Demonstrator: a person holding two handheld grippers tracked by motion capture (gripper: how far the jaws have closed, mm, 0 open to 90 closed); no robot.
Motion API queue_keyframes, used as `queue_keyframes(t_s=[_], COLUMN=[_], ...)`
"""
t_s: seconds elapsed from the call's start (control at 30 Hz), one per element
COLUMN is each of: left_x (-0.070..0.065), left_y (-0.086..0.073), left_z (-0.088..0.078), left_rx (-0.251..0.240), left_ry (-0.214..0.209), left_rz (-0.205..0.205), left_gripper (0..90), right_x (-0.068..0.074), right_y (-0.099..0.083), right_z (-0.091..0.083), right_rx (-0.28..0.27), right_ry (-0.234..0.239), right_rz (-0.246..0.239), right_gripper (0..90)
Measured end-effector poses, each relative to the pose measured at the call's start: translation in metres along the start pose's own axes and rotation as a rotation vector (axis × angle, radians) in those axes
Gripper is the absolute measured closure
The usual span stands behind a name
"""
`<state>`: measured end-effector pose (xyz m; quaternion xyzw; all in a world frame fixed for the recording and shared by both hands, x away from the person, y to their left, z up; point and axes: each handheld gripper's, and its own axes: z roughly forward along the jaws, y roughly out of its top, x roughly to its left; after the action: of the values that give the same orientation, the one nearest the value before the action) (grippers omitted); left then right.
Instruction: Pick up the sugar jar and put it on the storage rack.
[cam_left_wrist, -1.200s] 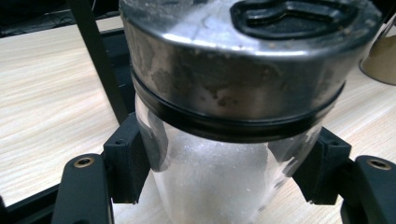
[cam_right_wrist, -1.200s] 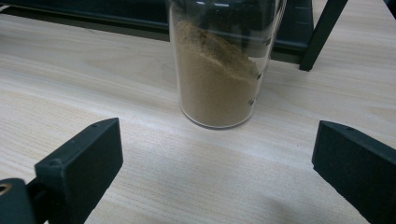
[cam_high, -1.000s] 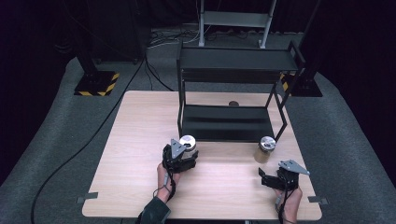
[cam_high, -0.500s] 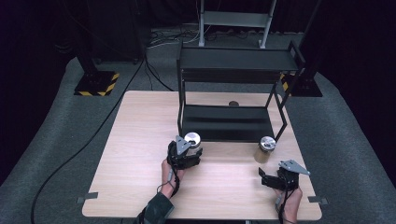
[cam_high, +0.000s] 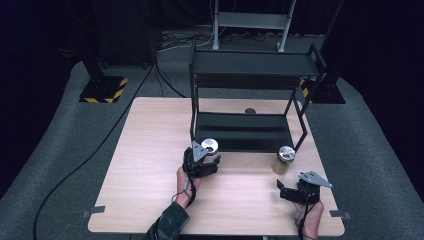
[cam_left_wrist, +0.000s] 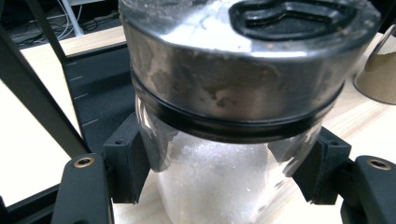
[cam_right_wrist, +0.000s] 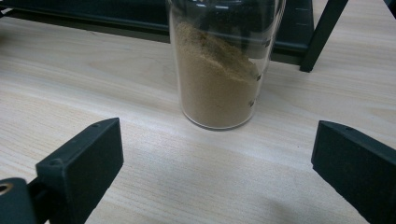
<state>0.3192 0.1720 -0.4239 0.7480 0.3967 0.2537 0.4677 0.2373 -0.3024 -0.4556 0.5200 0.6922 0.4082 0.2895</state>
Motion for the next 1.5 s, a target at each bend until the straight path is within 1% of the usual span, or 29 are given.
queue_keyframes(t_s=[0.4,0.53,0.67,0.83,0.93,1.3,1.5], left_x=[0.002,0.0,-0.001,-0.001,-0.002,0.0,-0.001], left_y=[0.01,0.015,0.018,0.021,0.023,0.028,0.031], left_z=[0.009,0.012,0.015,0.018,0.02,0.024,0.027], left_rx=[-0.005,-0.016,-0.018,-0.018,-0.017,-0.019,-0.017], left_ry=[0.001,-0.003,-0.005,-0.004,-0.004,0.004,0.004], left_rz=[0.001,0.014,0.024,0.021,0.029,0.031,0.04], left_gripper=[30.4,30.4,30.4,30.4,30.4,30.4,30.4], right_x=[0.0,0.0,0.0,-0.001,0.0,0.0,0.0], right_y=[0.0,0.0,0.0,0.0,0.0,0.0,-0.001], right_z=[0.0,0.0,0.0,0.0,0.0,0.0,0.0], right_rx=[-0.001,-0.001,0.0,-0.002,-0.001,-0.002,-0.003], right_ry=[0.001,0.001,0.0,0.001,0.002,0.001,0.0], right_rz=[0.001,0.001,0.001,0.002,0.001,0.002,0.002], right_gripper=[1.2,1.2,1.2,1.2,1.2,1.3,1.3])
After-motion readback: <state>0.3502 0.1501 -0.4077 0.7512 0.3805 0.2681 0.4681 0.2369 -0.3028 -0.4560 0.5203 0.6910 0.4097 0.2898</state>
